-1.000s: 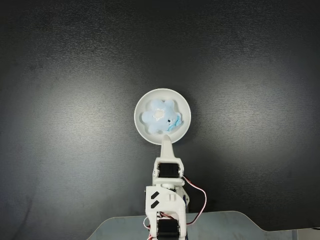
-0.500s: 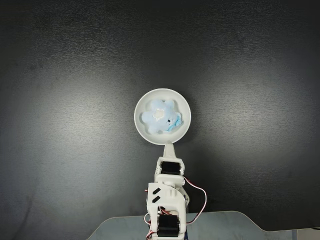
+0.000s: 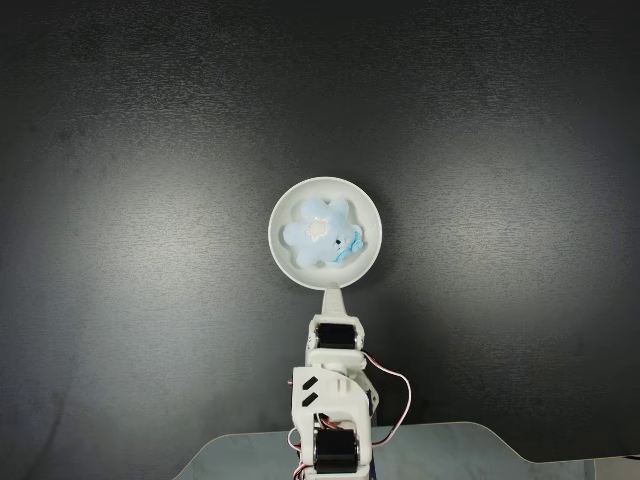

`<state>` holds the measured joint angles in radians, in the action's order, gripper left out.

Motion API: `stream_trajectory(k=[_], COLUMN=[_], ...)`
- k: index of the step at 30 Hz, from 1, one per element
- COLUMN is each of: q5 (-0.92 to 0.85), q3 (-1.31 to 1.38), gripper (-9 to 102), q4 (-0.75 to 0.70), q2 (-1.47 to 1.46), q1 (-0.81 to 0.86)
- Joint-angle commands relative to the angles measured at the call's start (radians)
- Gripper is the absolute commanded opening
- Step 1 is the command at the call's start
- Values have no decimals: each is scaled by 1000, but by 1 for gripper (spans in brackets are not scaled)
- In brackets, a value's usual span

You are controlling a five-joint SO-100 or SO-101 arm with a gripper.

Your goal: Grasp a skyblue doll and put it in the white bowl.

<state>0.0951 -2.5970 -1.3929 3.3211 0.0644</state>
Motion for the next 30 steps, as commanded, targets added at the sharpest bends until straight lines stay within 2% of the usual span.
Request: stream_trajectory(k=[1, 15, 30], q5=[8, 8, 8], q3=[-40, -288, -324], gripper=[-1, -1, -1], q4=[-3, 107, 138], q2=[18, 18, 20], q1=[-2, 0, -2])
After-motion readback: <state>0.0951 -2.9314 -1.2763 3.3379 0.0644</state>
